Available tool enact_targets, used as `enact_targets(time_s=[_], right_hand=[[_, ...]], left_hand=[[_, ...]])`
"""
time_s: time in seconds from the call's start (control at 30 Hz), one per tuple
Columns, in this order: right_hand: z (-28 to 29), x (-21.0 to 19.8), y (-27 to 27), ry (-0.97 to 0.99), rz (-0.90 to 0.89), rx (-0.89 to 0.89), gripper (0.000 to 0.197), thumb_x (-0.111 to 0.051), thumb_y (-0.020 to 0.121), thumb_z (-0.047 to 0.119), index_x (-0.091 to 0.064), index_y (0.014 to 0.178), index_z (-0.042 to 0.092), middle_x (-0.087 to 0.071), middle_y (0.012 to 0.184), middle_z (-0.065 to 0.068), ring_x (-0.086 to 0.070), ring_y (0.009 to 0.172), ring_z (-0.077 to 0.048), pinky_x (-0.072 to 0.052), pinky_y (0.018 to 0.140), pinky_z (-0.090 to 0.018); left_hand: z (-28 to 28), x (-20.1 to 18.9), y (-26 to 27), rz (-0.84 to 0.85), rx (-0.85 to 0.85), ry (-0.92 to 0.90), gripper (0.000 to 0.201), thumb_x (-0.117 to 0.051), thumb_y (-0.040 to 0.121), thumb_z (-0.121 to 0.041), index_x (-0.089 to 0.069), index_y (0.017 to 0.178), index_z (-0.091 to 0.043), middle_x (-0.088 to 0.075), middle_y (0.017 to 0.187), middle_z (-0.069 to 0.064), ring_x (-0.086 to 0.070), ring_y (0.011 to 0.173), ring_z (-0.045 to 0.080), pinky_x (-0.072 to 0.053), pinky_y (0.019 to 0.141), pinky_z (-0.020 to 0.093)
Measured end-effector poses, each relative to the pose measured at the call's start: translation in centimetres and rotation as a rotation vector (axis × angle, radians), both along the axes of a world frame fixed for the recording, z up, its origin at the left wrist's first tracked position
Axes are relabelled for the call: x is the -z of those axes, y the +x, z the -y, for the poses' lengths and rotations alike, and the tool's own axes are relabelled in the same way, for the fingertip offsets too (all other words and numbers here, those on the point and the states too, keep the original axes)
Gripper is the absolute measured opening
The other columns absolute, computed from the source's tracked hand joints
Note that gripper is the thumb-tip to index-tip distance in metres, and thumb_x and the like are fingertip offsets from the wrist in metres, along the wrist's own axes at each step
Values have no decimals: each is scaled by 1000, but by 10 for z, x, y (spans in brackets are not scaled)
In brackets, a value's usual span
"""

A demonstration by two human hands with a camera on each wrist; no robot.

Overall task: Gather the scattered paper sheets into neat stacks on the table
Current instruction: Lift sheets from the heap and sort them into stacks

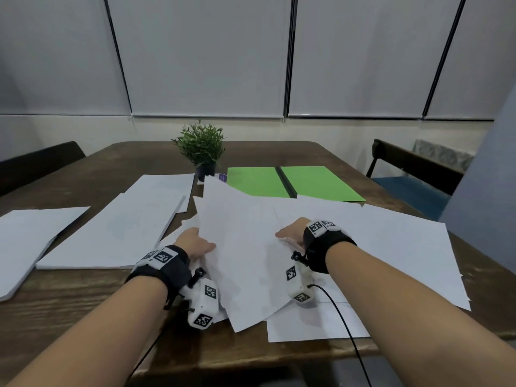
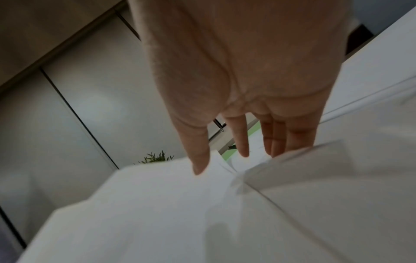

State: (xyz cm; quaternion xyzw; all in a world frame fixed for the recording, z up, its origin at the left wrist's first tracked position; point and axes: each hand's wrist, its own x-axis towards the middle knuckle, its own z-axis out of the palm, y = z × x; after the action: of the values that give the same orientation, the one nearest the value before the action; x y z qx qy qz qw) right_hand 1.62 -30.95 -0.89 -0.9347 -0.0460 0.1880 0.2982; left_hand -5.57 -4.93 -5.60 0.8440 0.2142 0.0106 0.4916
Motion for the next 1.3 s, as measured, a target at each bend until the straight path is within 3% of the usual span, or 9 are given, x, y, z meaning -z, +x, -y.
enact_targets(time_s=[0.07,0.2,0.33,0.43,0.63,0.8,0.97,1.1,1.3], right_hand=[[2,-1,0,27,10,55,35,-64,84,54,-53,89,20,-54,90,-4,-57,85,-25,-44,72,-25],[2,-22,-13,356,52,117,58,-62,82,61,-55,108,10,-59,104,-4,-58,79,-21,-49,62,-20],[-11,-53,-19,845,233,130,40,-71,86,21,-61,119,-1,-69,99,-6,-65,63,-7,-48,47,-13],[-23,-83,-24,1018,342,105,31,-68,85,3,-62,115,-2,-69,89,-5,-67,58,-5,-52,51,-17],[-42,-99,-20,1006,403,41,34,-75,78,6,-62,109,10,-69,105,-10,-67,92,-25,-54,88,-37],[-36,-74,-15,981,312,32,48,-81,74,8,-53,112,13,-68,108,-9,-67,101,-26,-53,93,-43],[-44,-68,-17,1011,288,-16,59,-84,64,10,-57,117,8,-69,110,-12,-67,101,-29,-51,95,-49],[-51,-82,-20,1035,355,-44,49,-67,56,11,-55,103,20,-67,107,-12,-65,100,-28,-53,93,-44],[-56,-63,-13,969,262,-101,72,-81,68,18,-44,130,9,-65,120,-9,-65,108,-23,-49,100,-44]], left_hand=[[-10,3,-2,142,-21,-83,63,-75,53,-29,-59,111,-10,-68,113,11,-65,101,30,-51,93,47],[17,-47,-39,374,36,-320,38,-62,87,0,-54,123,-5,-67,115,11,-66,102,29,-51,92,45],[21,-76,-51,564,69,-394,32,-62,89,-2,-54,118,-12,-67,115,8,-66,104,26,-52,92,42],[29,-99,-53,715,43,-386,20,-64,89,-6,-56,104,-18,-68,110,10,-66,102,29,-52,91,47],[32,-119,-48,919,-89,-287,23,-70,86,-27,-58,105,-22,-70,106,-2,-67,101,17,-53,92,43],[21,-106,-50,963,-171,-205,53,-75,78,-42,-47,117,-21,-65,110,-9,-63,101,4,-51,92,32],[23,-105,-47,1004,-156,-204,32,-68,87,-31,-49,113,-27,-65,110,-14,-62,103,-1,-47,93,22],[27,-115,-41,1078,-175,-166,26,-62,91,-24,-46,111,-22,-64,109,-2,-64,97,8,-52,91,33],[22,-98,-41,1025,-197,-138,47,-67,88,-24,-38,125,-21,-59,116,-7,-60,104,2,-48,91,23]])
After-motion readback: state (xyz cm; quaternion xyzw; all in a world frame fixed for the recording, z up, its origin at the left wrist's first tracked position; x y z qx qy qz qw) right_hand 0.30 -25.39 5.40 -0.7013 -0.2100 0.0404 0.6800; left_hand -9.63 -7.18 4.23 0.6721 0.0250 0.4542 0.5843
